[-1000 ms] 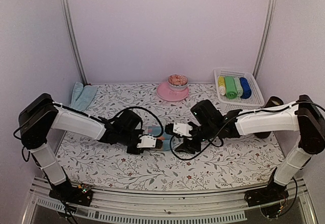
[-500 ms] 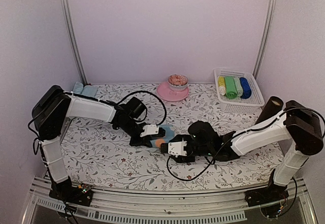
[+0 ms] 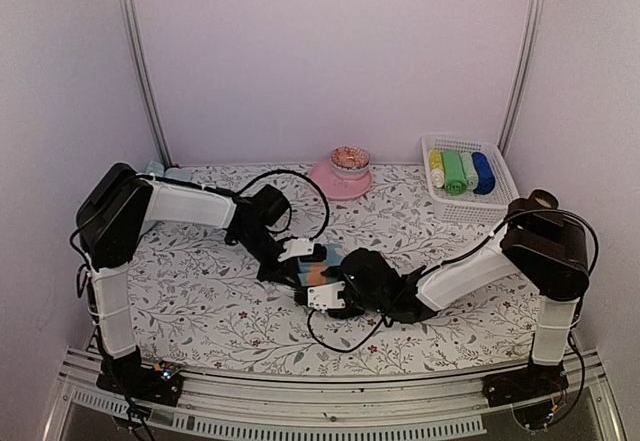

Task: Roll the towels
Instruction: Roll the towel at the center of the board.

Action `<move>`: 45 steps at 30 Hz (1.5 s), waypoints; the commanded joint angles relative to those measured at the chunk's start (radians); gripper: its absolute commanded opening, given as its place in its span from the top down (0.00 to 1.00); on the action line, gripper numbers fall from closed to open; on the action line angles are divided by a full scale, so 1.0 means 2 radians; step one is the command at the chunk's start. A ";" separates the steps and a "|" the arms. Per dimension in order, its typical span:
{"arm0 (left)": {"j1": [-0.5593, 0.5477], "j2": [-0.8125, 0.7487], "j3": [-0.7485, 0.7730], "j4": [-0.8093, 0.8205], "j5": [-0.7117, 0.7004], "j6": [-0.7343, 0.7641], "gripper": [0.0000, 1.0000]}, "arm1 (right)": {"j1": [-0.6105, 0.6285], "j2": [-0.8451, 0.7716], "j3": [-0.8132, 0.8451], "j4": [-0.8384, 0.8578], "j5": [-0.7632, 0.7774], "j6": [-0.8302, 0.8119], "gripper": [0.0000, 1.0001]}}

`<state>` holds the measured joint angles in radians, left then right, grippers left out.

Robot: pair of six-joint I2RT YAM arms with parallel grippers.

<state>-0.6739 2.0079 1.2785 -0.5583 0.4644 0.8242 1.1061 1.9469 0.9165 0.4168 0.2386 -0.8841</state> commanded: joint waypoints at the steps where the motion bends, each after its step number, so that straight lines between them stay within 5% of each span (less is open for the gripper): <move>1: 0.002 0.048 -0.015 -0.060 -0.036 0.009 0.98 | 0.002 0.028 0.016 0.011 0.039 -0.021 0.39; 4: 0.004 0.050 -0.015 -0.061 -0.039 0.010 0.98 | 0.001 0.038 0.022 0.010 0.050 -0.021 0.42; 16: 0.009 0.036 -0.024 -0.046 -0.048 0.012 0.89 | -0.005 0.055 0.052 -0.047 0.044 0.005 0.84; 20: 0.011 0.025 -0.029 -0.039 -0.053 0.014 0.84 | -0.010 0.053 0.059 -0.066 0.035 0.018 0.86; 29: 0.022 -0.048 -0.058 0.017 -0.078 -0.003 0.43 | -0.019 0.044 0.072 -0.104 0.000 0.044 0.87; 30: 0.024 -0.061 -0.065 0.027 -0.079 -0.007 0.31 | -0.020 0.042 0.074 -0.108 -0.005 0.048 0.87; 31: 0.027 -0.074 -0.074 0.039 -0.080 -0.010 0.07 | -0.022 0.041 0.076 -0.113 -0.010 0.052 0.88; 32: 0.030 -0.088 -0.086 0.052 -0.080 -0.014 0.03 | -0.023 0.040 0.079 -0.119 -0.016 0.055 0.88; 45: 0.047 -0.253 -0.341 0.354 -0.127 0.009 0.03 | -0.061 0.032 0.165 -0.254 -0.138 0.131 0.87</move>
<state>-0.5892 1.5761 0.7242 -0.1123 0.2558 0.8055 1.0107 2.0197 1.1763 0.0750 0.0883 -0.7055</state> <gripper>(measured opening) 0.973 0.129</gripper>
